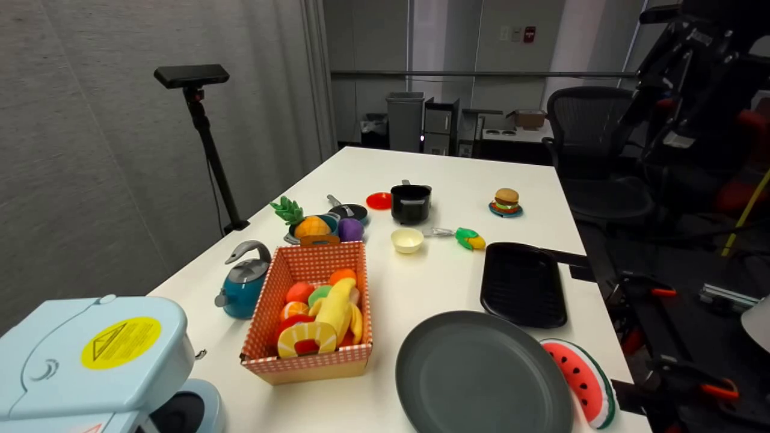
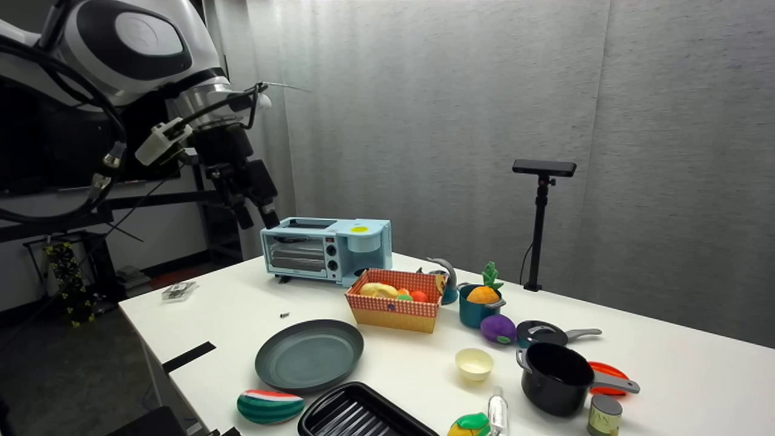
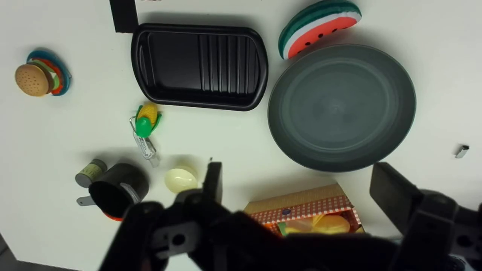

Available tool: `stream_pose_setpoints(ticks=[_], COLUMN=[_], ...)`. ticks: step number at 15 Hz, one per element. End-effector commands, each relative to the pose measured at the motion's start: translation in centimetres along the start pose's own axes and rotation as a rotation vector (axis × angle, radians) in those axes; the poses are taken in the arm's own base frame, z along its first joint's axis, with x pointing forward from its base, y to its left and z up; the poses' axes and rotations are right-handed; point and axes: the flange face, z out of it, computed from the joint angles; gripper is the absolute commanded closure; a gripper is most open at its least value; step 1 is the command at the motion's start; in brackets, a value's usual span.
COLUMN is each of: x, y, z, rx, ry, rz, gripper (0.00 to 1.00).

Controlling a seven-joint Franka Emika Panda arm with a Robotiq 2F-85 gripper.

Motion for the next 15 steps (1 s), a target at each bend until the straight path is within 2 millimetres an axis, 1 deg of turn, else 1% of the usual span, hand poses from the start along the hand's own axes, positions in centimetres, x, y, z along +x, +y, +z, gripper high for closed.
stream_pose_setpoints(ticks=[1,4,8,15], x=[0.0,-0.2,-0.7,0.7], y=[-0.3,-0.7,-1.3,-1.4], z=[0.7,2.3,5.6,12.1], rx=[-0.001,-0.008,-0.006,0.066], ry=[-0.011,-0.027,-0.069,-0.228], rz=[-0.005,-0.028,-0.068,-0.133], gripper=[0.0,0.0,0.0,0.0])
